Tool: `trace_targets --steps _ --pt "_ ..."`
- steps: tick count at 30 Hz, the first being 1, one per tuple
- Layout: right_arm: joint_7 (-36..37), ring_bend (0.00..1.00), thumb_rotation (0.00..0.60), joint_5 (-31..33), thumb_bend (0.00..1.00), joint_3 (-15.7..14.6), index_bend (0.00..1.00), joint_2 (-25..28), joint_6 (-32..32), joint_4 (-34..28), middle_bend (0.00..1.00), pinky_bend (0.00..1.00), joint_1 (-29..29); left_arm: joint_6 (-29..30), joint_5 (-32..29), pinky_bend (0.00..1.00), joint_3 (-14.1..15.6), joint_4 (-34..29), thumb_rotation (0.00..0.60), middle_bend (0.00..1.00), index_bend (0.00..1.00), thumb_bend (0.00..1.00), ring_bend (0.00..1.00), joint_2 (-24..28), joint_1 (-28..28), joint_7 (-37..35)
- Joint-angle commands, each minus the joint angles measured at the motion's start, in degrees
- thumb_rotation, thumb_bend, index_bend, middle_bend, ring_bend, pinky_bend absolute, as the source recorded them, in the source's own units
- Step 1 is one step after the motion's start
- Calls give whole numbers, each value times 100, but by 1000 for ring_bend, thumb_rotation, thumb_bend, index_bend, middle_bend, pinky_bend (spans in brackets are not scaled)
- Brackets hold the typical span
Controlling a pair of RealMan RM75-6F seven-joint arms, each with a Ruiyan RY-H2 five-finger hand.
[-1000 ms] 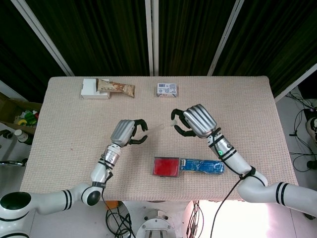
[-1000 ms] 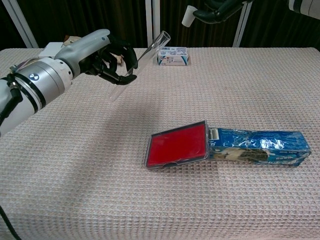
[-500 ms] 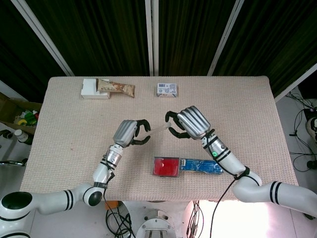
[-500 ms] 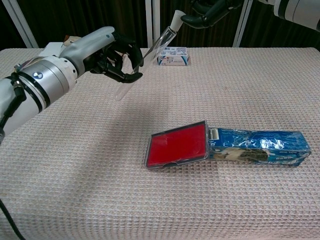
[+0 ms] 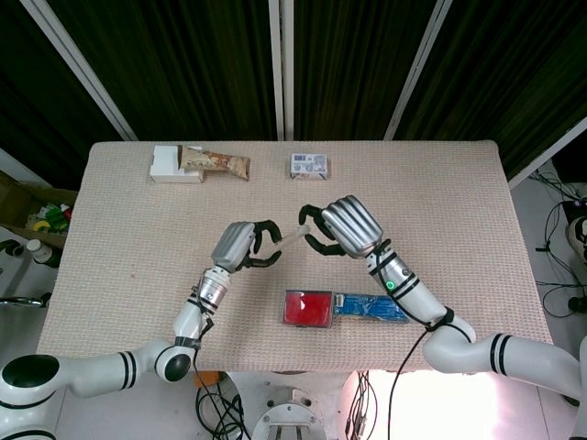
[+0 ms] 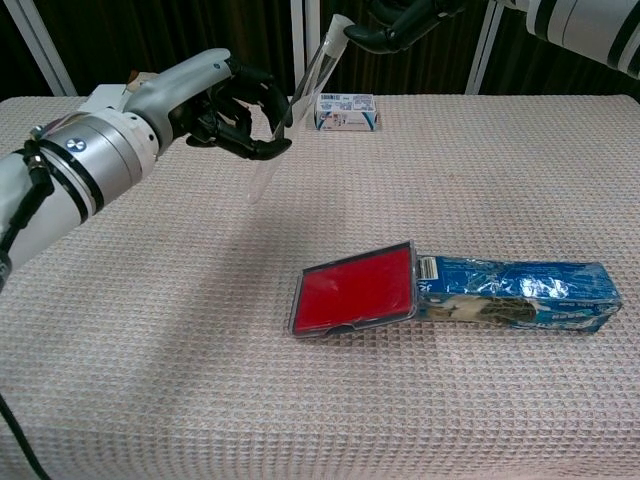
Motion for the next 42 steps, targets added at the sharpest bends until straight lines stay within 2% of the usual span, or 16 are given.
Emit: trace_targets --steps 1,8,14,26,29,32,35,39,42 --pt "-2 1000 600 0 477 -10 682 -31 -6 25 897 1000 14 23 39 1000 -12 22 600 632 582 476 751 -12 -2 -53" --pt "62 1000 600 35 477 -8 682 -114 -37 67 897 1000 49 162 151 1000 -48 121 600 638 583 477 751 -51 -5 -126" --pt "89 1000 600 84 477 -19 682 -110 -81 88 897 1000 54 527 489 1000 51 563 600 638 584 482 751 -215 -11 39" --pt "79 1000 600 112 470 -29 684 -182 -127 177 897 1000 101 597 570 1000 42 658 600 639 584 481 751 -220 -17 -49" --pt "79 1000 600 113 350 -32 637 -188 -96 192 897 1000 86 596 576 1000 62 691 600 639 584 482 751 -228 -10 -53" --pt "74 1000 600 130 156 -40 511 -186 -72 203 897 1000 62 602 593 1000 89 732 600 639 584 482 751 -234 -3 -39" --pt "85 1000 600 160 25 -54 382 -188 -57 209 897 1000 32 611 622 1000 130 775 600 639 584 482 751 -231 7 -2" --pt "128 1000 600 175 0 -91 278 -188 -51 228 897 1000 -12 616 667 1000 198 844 600 638 584 481 751 -207 23 98" --pt "192 1000 600 165 0 -114 248 -163 -12 228 897 1000 -67 603 706 1000 279 894 600 638 583 482 751 -158 47 208"
